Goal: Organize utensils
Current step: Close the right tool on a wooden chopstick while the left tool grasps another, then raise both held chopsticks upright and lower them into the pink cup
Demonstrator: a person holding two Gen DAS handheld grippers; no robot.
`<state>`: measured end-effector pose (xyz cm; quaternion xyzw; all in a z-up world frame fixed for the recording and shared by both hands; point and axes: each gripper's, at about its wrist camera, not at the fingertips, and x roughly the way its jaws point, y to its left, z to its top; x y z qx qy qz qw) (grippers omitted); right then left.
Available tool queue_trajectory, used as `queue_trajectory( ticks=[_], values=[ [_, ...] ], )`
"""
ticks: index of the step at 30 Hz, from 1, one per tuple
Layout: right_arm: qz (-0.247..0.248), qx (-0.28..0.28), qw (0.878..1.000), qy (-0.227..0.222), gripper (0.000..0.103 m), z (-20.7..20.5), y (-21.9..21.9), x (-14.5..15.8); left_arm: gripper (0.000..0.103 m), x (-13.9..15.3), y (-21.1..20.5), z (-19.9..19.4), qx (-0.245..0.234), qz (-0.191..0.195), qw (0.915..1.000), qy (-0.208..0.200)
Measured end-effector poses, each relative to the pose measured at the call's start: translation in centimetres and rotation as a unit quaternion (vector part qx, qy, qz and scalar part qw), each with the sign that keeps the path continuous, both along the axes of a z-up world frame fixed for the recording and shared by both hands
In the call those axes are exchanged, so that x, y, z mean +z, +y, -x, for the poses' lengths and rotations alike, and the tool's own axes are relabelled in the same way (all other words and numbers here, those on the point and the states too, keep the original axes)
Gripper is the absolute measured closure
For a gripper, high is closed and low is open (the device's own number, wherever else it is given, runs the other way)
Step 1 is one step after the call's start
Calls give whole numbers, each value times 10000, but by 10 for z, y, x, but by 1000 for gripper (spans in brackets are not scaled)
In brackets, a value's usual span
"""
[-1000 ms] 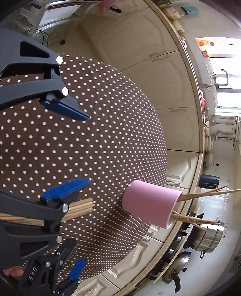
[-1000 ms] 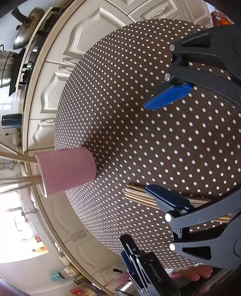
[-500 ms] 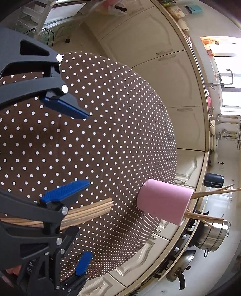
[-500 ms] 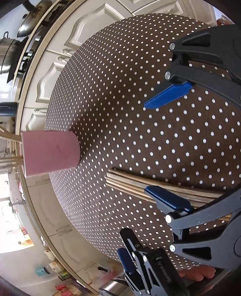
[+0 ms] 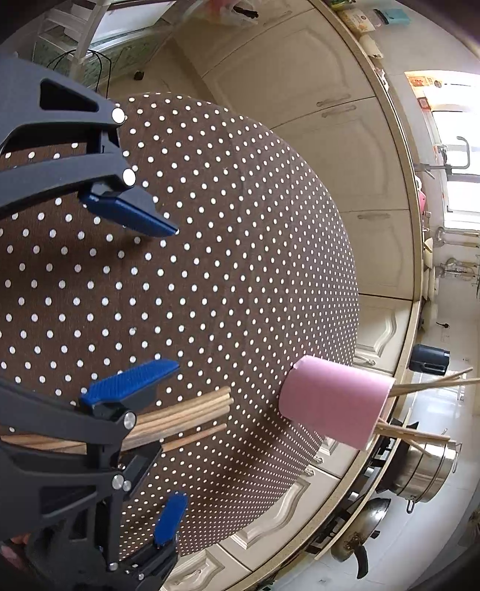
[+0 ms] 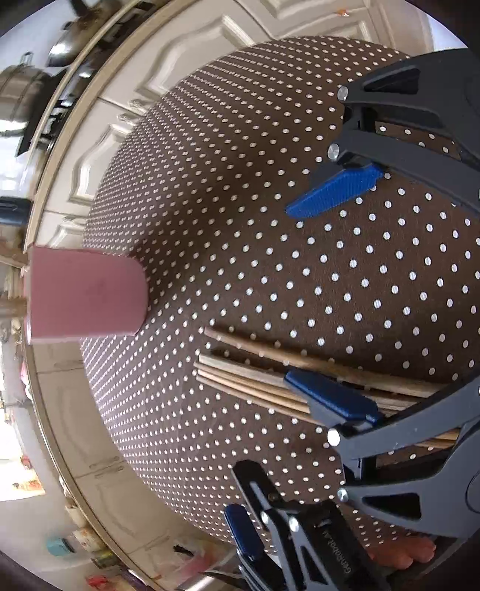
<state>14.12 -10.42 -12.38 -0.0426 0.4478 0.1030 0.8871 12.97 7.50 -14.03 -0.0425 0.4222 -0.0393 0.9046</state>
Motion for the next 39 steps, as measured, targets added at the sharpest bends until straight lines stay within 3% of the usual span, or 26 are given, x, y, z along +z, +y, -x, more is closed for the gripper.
queue_trajectory(
  ticks=[2,4,5,16,23,30,39],
  values=[
    [41,274,9996,-79,77,4,7,0,35,1,-6,2,-121,44,9999,-17],
    [-90,335,9994,-81,84,4,5,-1,35,1,-12,3,-217,59,9997,-11],
    [-179,319,9993,-65,93,3,2,-1,35,1,-15,4,-265,61,9996,1],
    [-1077,-72,9941,-86,96,3,-39,5,34,-2,-47,-1,-618,-115,9979,129],
    [-1409,-125,9899,118,96,-1,-49,0,28,-1,-67,-14,-450,-428,9979,205],
    [-1627,-174,9863,227,96,-1,-58,-4,27,4,-79,-23,-79,-897,9958,183],
    [-1615,-236,9863,218,96,0,-58,-4,20,-2,-88,-36,70,-1037,9941,319]
  ],
)
